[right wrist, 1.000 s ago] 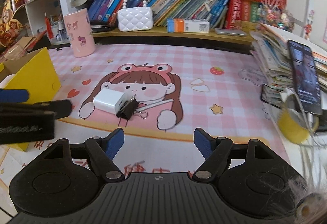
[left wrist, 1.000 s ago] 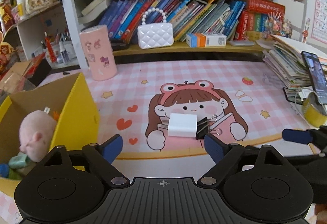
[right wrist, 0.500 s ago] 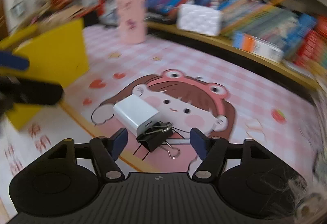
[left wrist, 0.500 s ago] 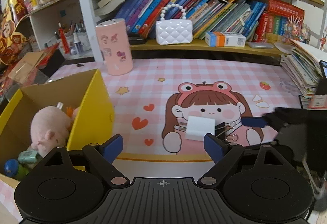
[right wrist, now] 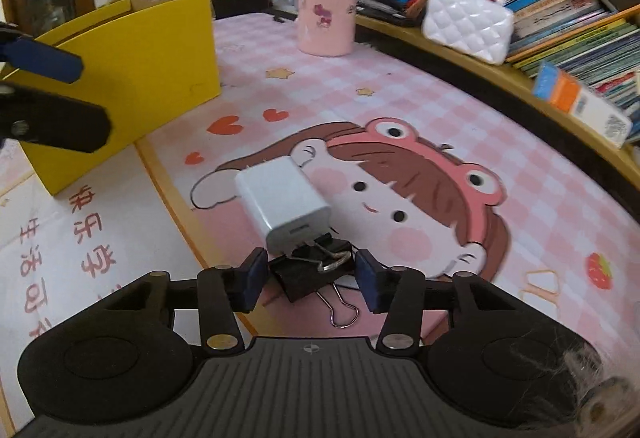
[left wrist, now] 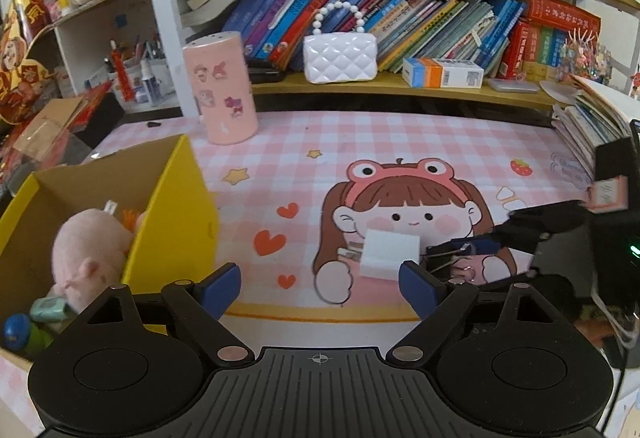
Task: Organize objects
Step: 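Grasp the white charger with the left gripper while the right grasps the black binder clip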
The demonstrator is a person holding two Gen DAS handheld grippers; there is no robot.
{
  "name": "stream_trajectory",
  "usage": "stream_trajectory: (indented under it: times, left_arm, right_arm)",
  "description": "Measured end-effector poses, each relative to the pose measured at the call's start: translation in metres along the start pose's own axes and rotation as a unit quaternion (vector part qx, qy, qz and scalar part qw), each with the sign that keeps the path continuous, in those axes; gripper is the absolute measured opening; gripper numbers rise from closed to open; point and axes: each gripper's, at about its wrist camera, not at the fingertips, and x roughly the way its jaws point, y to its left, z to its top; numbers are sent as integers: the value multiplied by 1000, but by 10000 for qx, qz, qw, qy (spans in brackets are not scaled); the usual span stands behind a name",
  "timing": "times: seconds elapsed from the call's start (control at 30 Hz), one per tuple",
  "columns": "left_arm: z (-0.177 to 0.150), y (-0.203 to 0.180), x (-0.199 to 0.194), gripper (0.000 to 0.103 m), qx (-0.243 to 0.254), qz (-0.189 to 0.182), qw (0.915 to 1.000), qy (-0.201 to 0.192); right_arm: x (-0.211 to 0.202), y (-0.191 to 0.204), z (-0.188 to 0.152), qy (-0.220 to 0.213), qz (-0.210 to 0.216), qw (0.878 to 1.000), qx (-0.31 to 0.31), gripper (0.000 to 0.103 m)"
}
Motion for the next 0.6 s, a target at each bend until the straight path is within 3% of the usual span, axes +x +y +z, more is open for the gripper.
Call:
stream_trajectory:
  times: [0.23, 0.6]
  left_arm:
    - [3, -29, 37, 88, 262, -279, 9992, 94]
    - [-3, -54, 101, 82, 612, -315, 9965, 482]
  right_arm:
    - [-42, -10, -17, -130, -898, 9917, 909, 45]
    - [-88, 3, -38, -175, -1240, 9776, 1693, 45]
